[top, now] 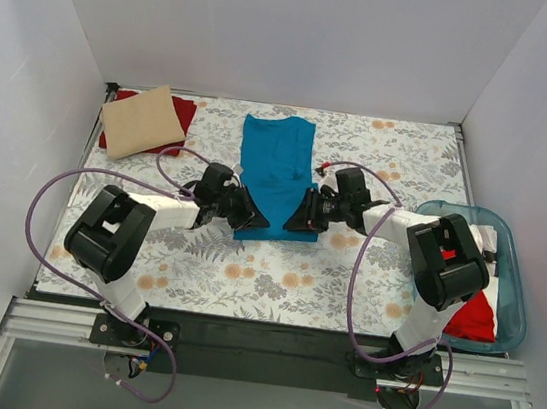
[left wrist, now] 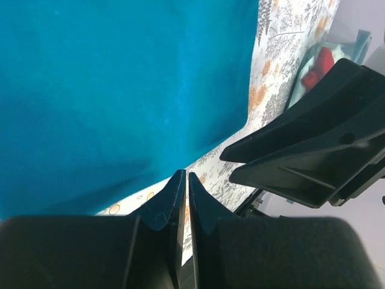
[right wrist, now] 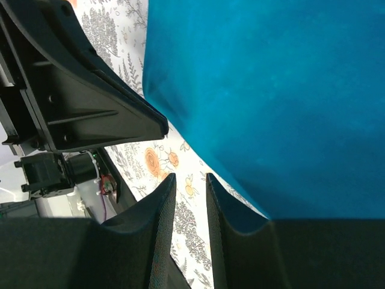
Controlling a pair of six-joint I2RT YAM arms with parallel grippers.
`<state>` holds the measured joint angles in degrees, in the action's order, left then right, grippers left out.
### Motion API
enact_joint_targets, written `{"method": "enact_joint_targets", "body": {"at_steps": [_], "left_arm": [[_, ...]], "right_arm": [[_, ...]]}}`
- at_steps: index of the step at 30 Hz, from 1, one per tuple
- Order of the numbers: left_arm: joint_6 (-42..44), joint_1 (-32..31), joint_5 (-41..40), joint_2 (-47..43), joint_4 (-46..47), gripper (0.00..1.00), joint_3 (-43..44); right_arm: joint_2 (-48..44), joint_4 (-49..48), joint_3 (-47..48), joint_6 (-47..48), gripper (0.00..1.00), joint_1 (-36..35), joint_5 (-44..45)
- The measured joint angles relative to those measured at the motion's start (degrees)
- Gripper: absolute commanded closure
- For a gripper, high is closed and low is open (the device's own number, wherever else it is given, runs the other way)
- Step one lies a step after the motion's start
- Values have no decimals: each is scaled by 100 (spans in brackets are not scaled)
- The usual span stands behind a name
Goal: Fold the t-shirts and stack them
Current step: Fold the tshirt
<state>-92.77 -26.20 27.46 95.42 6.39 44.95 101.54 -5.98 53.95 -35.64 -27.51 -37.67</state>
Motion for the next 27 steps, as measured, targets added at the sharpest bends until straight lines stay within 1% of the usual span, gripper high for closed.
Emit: {"method": "enact_joint_targets", "body": {"at_steps": [6,12,18,23,27], "left_arm": [[-118,-96,39,234,308,96,-223],[-153,-107,-79,236,238,96,-597],[-177,-107,-157,223,175,96,-645],[-157,-107,-85,162,125,96,-645],[-151,-105,120,-153,149,96,-640]], "right_arm": [[72,-205,-361,-4,69,7,2],[105,-328,-881,-13,69,94,-2],[74,-619,-1178,-127,69,389,-284],[-179,-599,-1375,-186,69,463,-328],[-487,-581,-1248,-258,71,306,-339]]}}
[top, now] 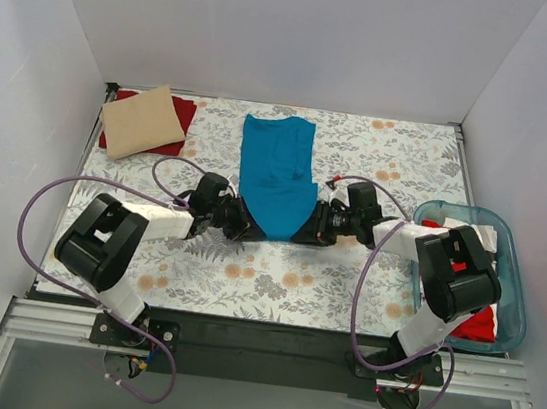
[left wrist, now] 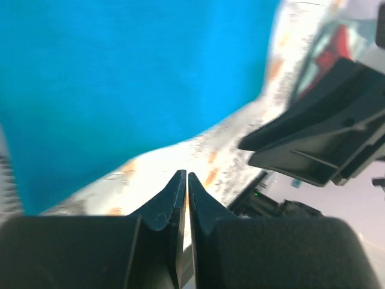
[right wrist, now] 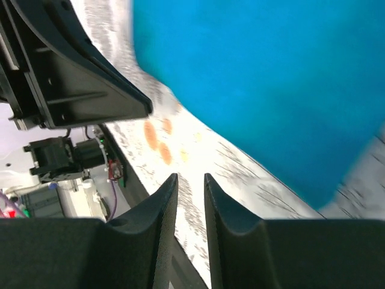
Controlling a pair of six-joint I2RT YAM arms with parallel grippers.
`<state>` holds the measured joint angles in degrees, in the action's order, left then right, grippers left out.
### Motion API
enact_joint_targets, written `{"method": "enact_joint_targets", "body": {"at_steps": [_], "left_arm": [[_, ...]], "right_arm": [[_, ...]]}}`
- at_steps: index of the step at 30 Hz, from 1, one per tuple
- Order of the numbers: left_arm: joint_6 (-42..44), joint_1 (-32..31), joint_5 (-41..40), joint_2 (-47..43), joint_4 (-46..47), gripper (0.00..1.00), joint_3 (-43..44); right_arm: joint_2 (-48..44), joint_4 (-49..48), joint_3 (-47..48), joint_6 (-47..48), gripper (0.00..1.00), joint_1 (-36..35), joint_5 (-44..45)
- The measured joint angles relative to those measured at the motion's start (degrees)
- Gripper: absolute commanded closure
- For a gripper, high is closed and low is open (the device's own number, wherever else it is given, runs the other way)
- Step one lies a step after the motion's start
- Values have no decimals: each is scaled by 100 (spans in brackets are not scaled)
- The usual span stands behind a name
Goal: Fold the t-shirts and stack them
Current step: Fold the tshirt
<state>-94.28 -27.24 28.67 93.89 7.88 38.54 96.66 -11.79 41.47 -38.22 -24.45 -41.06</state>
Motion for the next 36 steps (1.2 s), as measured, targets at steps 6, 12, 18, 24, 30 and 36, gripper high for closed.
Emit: {"method": "enact_joint_targets", "body": {"at_steps": [6,12,18,24,30,36], "left_arm": [[-11,13,81,-160,162,96,304],[-55,149,28,564,352,99,542],[-92,214,-15,962,243,99,542],[-85,238,-7,960,184,99,540],[-37,282,44,951,125,99,538],[44,358,70,896,7,99,535]], "right_arm": [[319,-50,1032,-118,74,-310,2],[1134,-177,1628,-142,74,-385,13],[1460,-168,1298,-35,75,-330,15],[1272,-573,638,-35,75,-7,-247],[1023,-730,46,9,75,573,-627],[968,-748,-332,107,75,1029,-1056]]}}
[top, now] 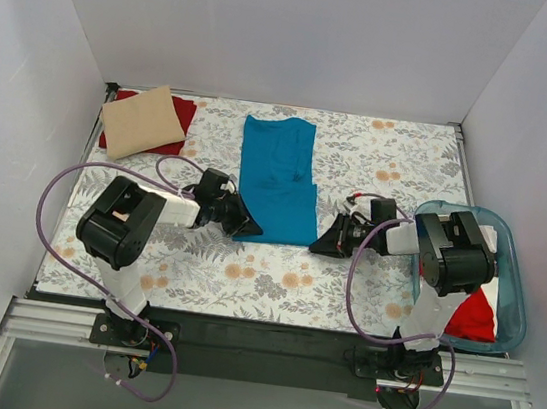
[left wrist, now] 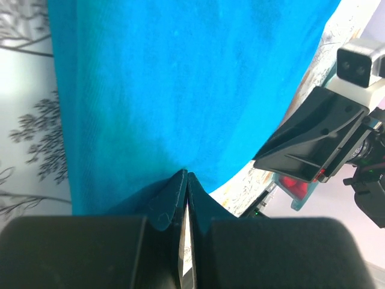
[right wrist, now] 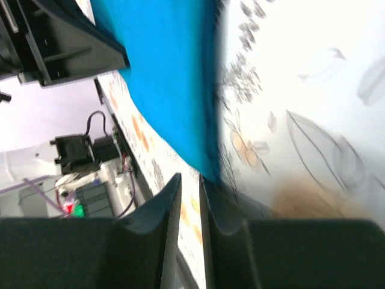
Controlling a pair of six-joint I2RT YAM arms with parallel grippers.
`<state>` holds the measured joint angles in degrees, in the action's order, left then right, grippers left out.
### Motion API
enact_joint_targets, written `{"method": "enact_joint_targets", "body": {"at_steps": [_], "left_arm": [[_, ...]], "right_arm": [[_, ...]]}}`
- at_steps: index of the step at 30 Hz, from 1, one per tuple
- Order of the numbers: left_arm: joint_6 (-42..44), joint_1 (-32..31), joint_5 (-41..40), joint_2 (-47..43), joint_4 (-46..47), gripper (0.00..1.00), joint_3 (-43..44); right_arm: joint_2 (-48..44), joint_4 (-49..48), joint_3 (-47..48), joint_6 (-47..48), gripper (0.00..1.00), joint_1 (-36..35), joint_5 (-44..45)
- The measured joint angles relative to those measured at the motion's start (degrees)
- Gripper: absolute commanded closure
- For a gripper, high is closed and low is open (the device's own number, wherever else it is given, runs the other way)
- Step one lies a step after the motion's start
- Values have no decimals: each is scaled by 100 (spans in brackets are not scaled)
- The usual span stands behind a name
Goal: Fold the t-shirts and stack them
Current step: Fold the tshirt
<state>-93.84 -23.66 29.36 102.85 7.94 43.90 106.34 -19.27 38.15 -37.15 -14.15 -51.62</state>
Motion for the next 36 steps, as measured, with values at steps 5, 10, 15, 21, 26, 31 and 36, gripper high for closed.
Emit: {"method": "enact_joint_targets", "body": {"at_steps": [5,10,15,21,26,31,36], "left_arm": [[76,55,7,-70,-142,98,0],[192,68,39,-247,-337,84,11],[225,68,-205,-1097,-881,73,90],[240,111,-1353,-2026,-1926,57,330],[232,227,-1808,-2277,-2389,56,70],[229,251,-1843,-2146,-2470,56,-162],[210,251,-1821,-1917,-2374,56,-306]], "right_arm": [[-262,22,-299,127,75,256,-79],[-927,260,-610,125,65,328,243],[-1362,490,-560,142,58,243,811],[-1375,872,-306,164,53,-37,1537],[-1375,938,-190,74,52,-238,1921],[-1373,935,-98,-68,52,-479,2256],[-1373,918,-76,-212,53,-616,2459]]}}
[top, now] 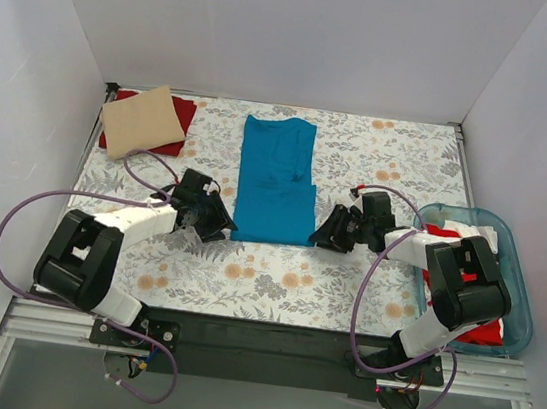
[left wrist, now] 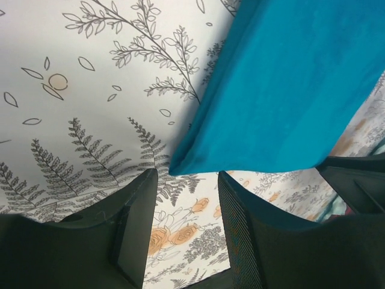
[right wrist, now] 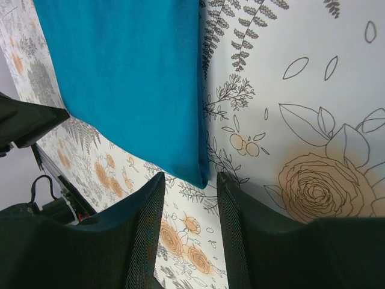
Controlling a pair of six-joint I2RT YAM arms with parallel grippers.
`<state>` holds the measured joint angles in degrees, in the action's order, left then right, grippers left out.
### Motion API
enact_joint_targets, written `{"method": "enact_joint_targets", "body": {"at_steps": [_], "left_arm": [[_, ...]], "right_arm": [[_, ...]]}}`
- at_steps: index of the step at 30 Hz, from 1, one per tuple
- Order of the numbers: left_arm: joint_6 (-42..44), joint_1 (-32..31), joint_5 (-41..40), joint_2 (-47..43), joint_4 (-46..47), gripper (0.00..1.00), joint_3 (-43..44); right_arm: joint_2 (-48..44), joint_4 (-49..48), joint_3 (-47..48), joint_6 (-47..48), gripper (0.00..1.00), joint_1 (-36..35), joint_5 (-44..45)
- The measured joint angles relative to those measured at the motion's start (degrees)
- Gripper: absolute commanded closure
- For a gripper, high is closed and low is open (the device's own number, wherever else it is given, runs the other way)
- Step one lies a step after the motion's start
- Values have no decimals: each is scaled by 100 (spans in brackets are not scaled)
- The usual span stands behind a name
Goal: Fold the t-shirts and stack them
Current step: Fold the tshirt
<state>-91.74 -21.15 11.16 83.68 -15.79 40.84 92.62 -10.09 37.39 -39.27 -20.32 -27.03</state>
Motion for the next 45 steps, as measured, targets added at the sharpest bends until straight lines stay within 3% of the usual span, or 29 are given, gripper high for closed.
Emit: {"method": "enact_joint_targets", "body": {"at_steps": [16,23,27,29,31,33,38,45], "left_arm": [[-17,2,170,466,505,66,-59],[-17,-120,221,566,636,79,-63],[-22,-216,236,610,678,94,-76],[-13,-232,240,610,667,99,-81],[0,-232,254,605,643,100,-81],[35,-234,278,564,549,100,-81],[142,-317,345,146,127,100,-109],[120,-769,474,-1235,-481,100,-691]], "right_arm": [[133,-52,103,-116,60,-168,149],[249,-57,197,-114,67,-197,144],[308,-48,234,-94,75,-210,149],[345,-35,262,-55,88,-223,140],[361,-2,264,11,99,-234,138],[356,42,264,74,99,-243,131],[35,293,96,321,99,-299,96],[-1517,1047,-789,662,99,-649,118]]}}
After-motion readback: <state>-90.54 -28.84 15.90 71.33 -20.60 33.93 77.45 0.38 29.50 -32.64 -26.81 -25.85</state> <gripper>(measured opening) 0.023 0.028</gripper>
